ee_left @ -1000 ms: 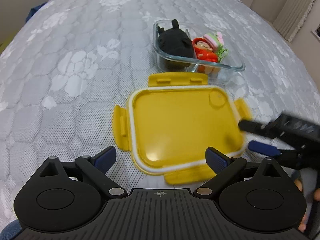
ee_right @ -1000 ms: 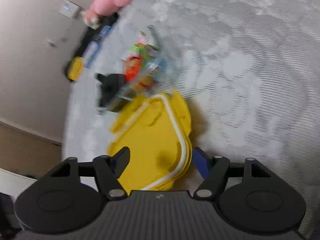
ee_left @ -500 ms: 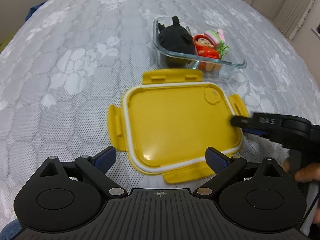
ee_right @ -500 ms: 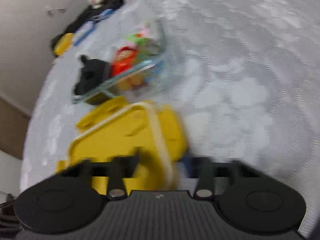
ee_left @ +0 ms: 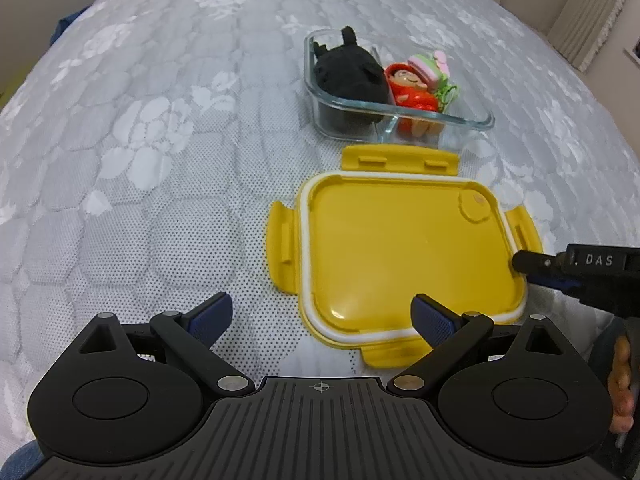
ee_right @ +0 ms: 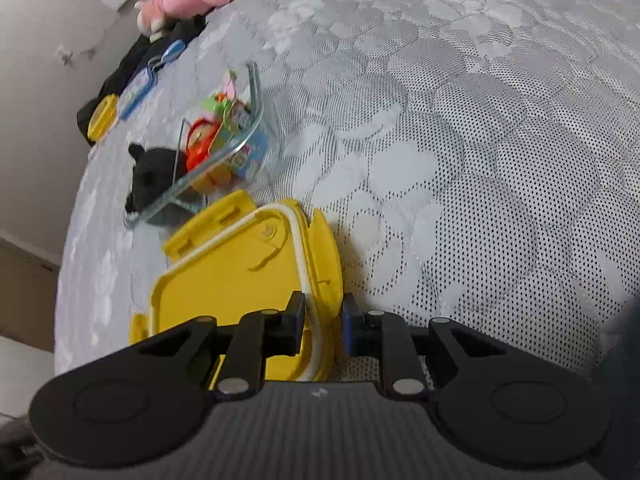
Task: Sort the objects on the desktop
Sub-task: 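Grasp the rim of the yellow lid with the right gripper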
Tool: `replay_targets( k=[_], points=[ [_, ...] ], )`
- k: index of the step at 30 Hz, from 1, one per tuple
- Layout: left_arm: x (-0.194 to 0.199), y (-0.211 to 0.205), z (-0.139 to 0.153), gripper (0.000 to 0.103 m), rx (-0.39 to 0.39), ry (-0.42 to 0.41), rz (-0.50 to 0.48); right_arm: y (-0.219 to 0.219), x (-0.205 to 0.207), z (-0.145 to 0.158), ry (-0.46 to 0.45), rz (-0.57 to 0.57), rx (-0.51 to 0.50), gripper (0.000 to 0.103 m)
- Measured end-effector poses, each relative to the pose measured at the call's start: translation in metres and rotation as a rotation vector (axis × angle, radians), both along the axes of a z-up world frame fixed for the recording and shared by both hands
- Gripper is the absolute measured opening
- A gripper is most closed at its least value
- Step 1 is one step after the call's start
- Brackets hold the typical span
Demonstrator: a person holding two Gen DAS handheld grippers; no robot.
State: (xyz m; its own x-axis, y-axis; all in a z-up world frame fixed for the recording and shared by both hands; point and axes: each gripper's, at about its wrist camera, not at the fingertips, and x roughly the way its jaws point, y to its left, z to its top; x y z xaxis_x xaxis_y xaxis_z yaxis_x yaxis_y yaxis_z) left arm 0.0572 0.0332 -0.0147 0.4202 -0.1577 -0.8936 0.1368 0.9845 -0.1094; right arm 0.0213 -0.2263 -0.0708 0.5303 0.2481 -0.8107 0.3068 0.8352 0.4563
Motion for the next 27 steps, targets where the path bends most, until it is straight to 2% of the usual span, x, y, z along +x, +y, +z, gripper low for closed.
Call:
replay_targets(
  k=[3, 5, 7, 11, 14, 18, 24, 27],
  points=[
    [0.003, -0.002, -0.005, 0.099, 0.013, 0.015, 0.0, 0.007, 0.0, 0.001, 0.006, 0.018, -0.027, 0.029],
    [0.006, -0.003, -0.009, 0.099, 0.016, 0.033, 0.0, 0.012, -0.004, 0.004, 0.001, 0.032, -0.053, 0.041],
    [0.009, -0.004, -0.015, 0.099, 0.004, 0.064, -0.001, 0.019, -0.01, 0.009, -0.014, 0.069, -0.099, 0.046],
    [0.019, -0.003, -0.027, 0.099, -0.044, 0.129, 0.013, 0.037, -0.023, 0.022, -0.099, 0.164, -0.209, 0.046],
    [0.02, -0.005, -0.031, 0.099, -0.048, 0.148, 0.02, 0.045, -0.027, 0.031, -0.149, 0.207, -0.249, 0.046],
    [0.018, -0.006, -0.032, 0.099, -0.048, 0.15, 0.01, 0.045, -0.027, 0.035, -0.173, 0.226, -0.254, 0.046],
    [0.019, -0.003, -0.035, 0.099, -0.132, 0.172, -0.012, 0.042, -0.028, 0.037, -0.179, 0.23, -0.223, 0.049],
    [0.019, -0.005, -0.035, 0.099, -0.129, 0.176, -0.023, 0.043, -0.03, 0.038, -0.184, 0.241, -0.224, 0.052]
  ],
)
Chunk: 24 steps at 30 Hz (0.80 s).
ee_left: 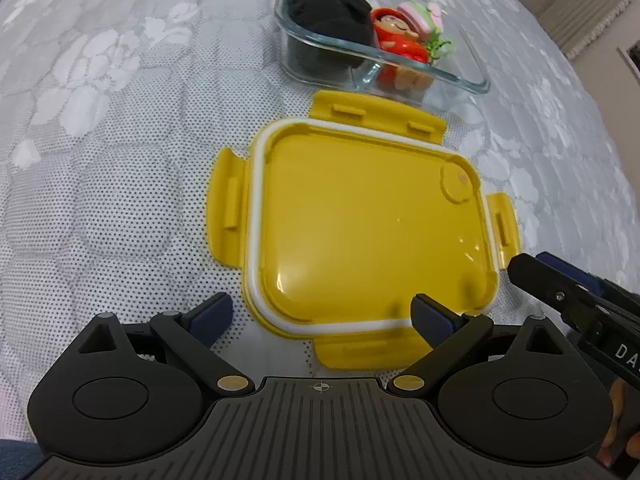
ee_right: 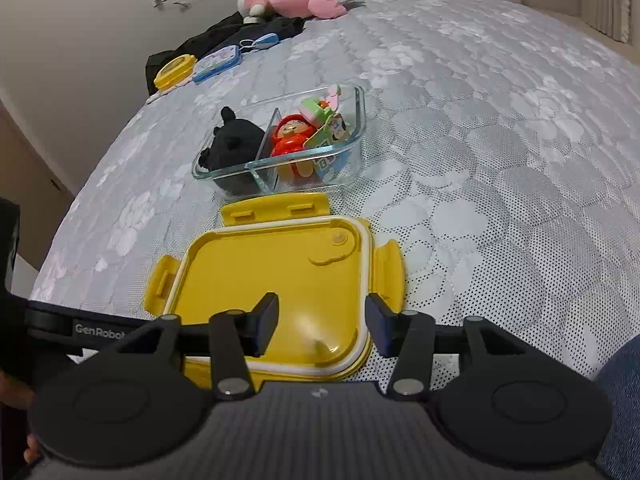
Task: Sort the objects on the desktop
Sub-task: 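Grasp the rim of the yellow lid with the right gripper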
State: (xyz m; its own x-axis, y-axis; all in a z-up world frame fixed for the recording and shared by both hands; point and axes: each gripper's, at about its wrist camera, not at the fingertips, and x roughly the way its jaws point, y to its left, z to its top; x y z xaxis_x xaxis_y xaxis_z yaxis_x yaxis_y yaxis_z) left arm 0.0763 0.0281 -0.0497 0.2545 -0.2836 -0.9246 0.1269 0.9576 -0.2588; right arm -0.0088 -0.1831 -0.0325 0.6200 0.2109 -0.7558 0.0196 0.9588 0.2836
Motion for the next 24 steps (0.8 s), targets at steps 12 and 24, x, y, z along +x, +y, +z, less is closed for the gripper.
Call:
replay_targets(
  k=[12, 24],
  points=[
    [0.001, 0.002, -0.002, 0.099, -0.021, 0.019, 0.02, -0.028, -0.003, -0.029, 0.214, -0.118, 0.13, 0.052],
    [0.0, 0.002, -0.002, 0.099, -0.123, 0.025, 0.053, 0.002, 0.005, -0.038, 0.176, -0.035, 0.048, 0.054]
  ],
)
